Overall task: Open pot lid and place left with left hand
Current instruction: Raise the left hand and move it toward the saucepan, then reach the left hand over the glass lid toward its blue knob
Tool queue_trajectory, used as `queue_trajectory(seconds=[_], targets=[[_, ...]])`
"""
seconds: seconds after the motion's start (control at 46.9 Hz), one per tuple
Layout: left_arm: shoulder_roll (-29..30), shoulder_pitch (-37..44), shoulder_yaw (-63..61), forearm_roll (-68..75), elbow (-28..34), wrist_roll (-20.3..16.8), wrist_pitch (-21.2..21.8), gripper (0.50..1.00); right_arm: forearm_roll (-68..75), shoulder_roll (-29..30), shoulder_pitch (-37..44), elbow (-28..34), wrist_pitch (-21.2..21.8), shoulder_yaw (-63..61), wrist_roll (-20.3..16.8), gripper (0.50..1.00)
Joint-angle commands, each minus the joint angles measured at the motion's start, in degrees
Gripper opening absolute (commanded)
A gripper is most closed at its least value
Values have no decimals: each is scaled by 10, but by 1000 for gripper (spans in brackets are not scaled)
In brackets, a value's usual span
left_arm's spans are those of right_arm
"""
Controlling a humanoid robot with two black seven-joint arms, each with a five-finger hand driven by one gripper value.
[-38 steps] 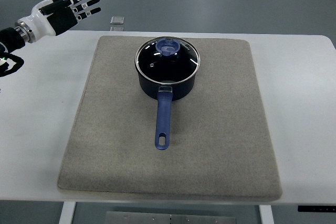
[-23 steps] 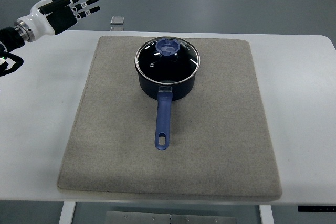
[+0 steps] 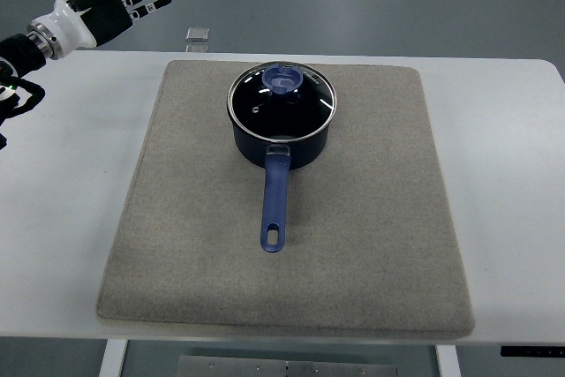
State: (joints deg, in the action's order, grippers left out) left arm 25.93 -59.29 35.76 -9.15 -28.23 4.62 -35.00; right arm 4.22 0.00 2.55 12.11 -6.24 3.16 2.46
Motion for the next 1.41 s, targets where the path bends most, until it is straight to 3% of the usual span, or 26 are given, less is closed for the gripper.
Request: queue_trajectory(seconds=[0.0,0.213,0.469,0.618,0.938,1.109,1.386], targets=[[-3,-4,-2,9,1,-2,0,992,0,0,0,0,0,0,0,915],[-3,-27,3,115,0,-10,0,992,0,0,0,0,0,0,0,915],[-1,-61,-1,318,-6,-127,0,992,0,0,0,-1,0,0,0,915],[-2,-85,-1,430,-9,-160,0,992,0,0,0,0,0,0,0,915],[4,-93,-4,649,-125,-196,0,992,0,0,0,0,0,-1,0,915],[4,-97,-3,770,-173,-198,0,990,0,0,0,0,0,0,0,915],[0,-122,-32,896,-208,-204,0,990,0,0,0,0,0,0,0,915]])
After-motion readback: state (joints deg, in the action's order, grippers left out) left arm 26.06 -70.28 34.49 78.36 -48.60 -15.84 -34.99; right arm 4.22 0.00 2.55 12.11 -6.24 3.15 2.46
